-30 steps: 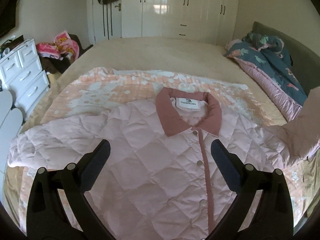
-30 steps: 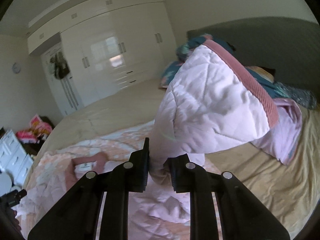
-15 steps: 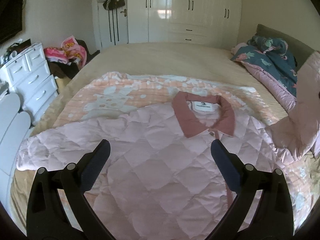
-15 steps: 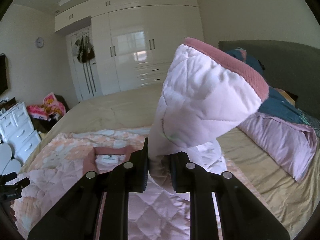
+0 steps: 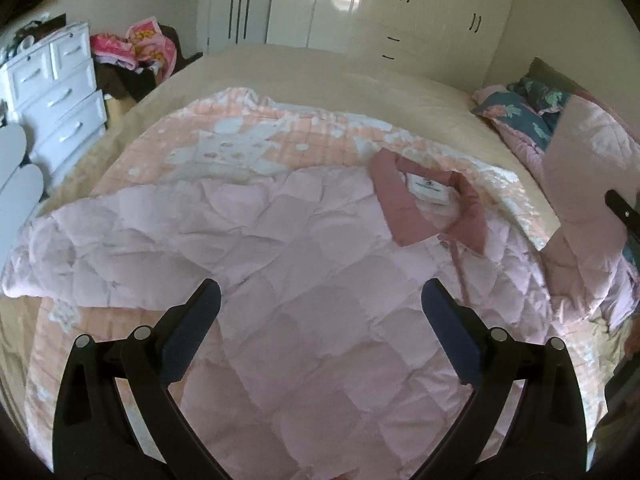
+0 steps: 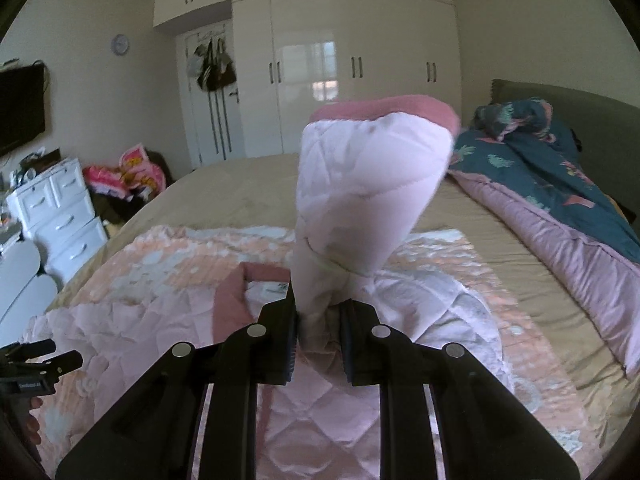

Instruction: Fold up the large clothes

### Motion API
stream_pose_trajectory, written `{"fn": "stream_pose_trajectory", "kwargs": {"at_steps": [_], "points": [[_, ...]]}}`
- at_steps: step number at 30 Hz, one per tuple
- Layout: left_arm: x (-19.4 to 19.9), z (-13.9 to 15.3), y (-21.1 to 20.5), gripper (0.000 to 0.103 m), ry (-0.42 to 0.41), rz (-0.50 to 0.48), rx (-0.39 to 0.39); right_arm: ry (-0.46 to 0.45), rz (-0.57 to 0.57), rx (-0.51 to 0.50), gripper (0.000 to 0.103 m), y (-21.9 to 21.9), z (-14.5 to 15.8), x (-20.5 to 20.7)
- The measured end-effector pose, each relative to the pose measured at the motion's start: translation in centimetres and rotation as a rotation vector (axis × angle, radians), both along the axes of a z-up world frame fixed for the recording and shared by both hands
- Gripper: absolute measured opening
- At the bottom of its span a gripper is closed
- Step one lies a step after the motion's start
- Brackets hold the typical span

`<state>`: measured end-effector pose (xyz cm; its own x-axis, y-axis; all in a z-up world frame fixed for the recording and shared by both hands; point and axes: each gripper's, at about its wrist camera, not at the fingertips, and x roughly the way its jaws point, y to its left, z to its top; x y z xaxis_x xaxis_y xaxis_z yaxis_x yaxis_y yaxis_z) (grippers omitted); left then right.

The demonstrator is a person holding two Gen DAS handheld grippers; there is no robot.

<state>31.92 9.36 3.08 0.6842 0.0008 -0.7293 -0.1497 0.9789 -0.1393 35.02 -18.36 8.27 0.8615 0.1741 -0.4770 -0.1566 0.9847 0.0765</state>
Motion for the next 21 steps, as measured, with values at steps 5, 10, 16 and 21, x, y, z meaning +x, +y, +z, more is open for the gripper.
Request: {"fn": "stream_pose_trajectory", "kwargs": {"at_steps": [5, 10, 16, 21], "points": [[0.2, -0.7, 0.3, 0.094, 0.018, 0.004, -0.021, 0.032, 0.046, -0.001, 0.017, 3.2, -1.6, 0.6], [0.0, -0.7, 0.6, 0.094, -0.003, 0.016, -0.007, 0.080, 0.088, -0.007, 0.017, 6.2, -3.9, 1.2], [0.1, -0.6, 1.4, 0.094, -0.006, 0.023, -0.022, 0.163, 0.128, -0.011, 0.017, 9.0, -7.5, 1.3], [0.2, -1.2, 2.6, 0.094, -0.007, 0.014, -0.127, 0.211, 0.165, -0.007, 0.020, 10.3, -10.0, 1.0]]}}
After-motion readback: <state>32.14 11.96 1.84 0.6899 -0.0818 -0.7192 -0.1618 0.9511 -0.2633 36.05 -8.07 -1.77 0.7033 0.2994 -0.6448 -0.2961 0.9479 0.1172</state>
